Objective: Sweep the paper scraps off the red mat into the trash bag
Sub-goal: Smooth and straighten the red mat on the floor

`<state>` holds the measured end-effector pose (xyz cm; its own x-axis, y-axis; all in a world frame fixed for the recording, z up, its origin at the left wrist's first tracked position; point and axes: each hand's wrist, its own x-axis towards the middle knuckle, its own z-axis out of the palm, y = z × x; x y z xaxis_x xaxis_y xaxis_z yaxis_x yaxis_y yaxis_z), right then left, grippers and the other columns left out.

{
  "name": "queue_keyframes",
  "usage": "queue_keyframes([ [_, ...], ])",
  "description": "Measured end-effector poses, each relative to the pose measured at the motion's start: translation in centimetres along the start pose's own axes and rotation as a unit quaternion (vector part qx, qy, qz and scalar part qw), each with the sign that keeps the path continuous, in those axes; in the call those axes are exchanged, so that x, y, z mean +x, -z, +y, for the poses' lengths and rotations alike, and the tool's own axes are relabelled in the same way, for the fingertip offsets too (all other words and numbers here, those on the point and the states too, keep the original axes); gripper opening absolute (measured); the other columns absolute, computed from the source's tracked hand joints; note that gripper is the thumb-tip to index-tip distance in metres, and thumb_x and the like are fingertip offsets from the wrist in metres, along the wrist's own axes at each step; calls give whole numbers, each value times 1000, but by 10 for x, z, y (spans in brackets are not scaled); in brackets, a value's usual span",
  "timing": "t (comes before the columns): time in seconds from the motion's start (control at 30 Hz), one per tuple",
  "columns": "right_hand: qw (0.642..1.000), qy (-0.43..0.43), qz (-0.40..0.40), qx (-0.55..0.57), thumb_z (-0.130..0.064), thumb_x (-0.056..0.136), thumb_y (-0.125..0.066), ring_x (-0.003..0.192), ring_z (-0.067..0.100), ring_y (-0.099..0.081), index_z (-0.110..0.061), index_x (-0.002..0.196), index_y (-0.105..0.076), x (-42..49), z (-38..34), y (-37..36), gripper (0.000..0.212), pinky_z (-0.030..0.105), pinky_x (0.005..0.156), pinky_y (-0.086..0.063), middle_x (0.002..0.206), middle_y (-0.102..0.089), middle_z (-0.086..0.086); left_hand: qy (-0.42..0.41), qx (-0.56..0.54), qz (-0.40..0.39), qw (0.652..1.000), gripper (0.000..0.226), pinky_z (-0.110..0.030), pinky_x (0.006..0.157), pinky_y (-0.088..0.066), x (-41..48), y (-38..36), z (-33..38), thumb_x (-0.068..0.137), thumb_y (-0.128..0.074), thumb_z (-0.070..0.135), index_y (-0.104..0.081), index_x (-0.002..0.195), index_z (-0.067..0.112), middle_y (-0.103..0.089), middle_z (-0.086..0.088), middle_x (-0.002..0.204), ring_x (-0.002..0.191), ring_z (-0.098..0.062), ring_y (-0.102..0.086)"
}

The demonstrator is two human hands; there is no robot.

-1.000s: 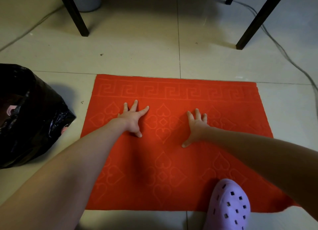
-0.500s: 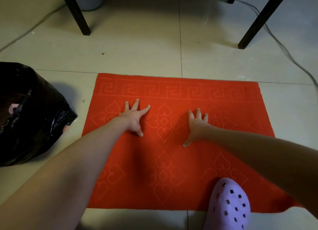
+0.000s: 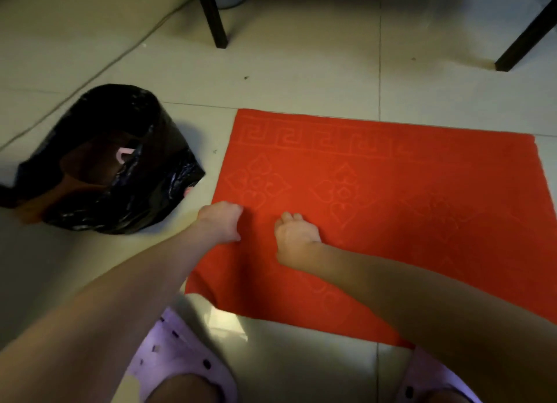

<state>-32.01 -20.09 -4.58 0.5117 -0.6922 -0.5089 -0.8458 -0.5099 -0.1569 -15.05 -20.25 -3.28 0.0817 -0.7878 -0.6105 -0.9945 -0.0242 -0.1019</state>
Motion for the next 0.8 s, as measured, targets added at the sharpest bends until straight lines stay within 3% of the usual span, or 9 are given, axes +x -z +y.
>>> queue_keyframes([
  [0.13,999,-42,-3,-33,-27,88,-59,127,26,-36,-8,136,-38,7,-21,-1,56,37,91,-46,136,-36,8,17,-10,-70,997,30,-31,77,-46,-36,-24,-50,78,-72,24,-56,101,14,-63,-6,110,103,-24,-59],
  [0.23,998,51,16,-12,-18,89,-56,121,29,-46,-9,128,-46,6,-43,0,42,38,89,-47,130,-43,11,44,-47,-64,996,33,-31,73,-46,-52,-36,-60,75,-75,25,-49,95,18,-62,-4,106,99,-24,-59],
  [0.3,990,136,-6,24,-23,88,-56,111,34,-55,-8,119,-52,1,-64,-7,35,37,84,-48,123,-49,13,64,-84,-59,993,40,-31,71,-48,-56,-43,-56,74,-73,20,-48,105,13,-61,-6,104,96,-26,-60],
  [0.37,983,176,-41,40,-32,86,-61,106,34,-58,-7,117,-54,-6,-86,-21,40,37,82,-48,121,-50,14,99,-155,-67,981,43,-30,59,-50,-56,-46,-51,73,-70,10,-44,107,10,-60,-8,90,76,-24,-63],
  [0.43,985,167,-37,38,-39,84,-65,107,33,-56,-7,120,-52,-10,-100,-32,50,38,82,-47,123,-48,13,145,-236,-93,956,41,-24,45,-46,-55,-45,-48,72,-74,6,-41,94,10,-60,-8,72,53,-19,-61],
  [0.5,988,147,-14,36,-42,83,-65,109,32,-55,-7,122,-50,-11,-105,-38,54,38,83,-47,125,-46,12,178,-265,-135,938,33,-20,39,-41,-54,-44,-50,75,-77,6,-45,82,8,-58,-7,61,46,-15,-55],
  [0.63,991,123,-2,58,-49,85,-58,111,32,-54,-9,124,-50,-11,-108,-36,56,37,83,-46,125,-46,12,176,-228,-277,917,31,-23,45,-29,-56,-45,-56,91,-62,13,-43,67,9,-40,-4,60,49,-14,-31],
  [0.8,994,78,5,81,-69,78,-54,109,32,-56,-8,125,-49,-15,-114,-34,77,37,82,-46,123,-53,14,192,-323,-303,876,11,-25,50,-24,-54,-54,-72,90,-57,5,-49,83,5,-42,-8,64,55,-16,-31],
])
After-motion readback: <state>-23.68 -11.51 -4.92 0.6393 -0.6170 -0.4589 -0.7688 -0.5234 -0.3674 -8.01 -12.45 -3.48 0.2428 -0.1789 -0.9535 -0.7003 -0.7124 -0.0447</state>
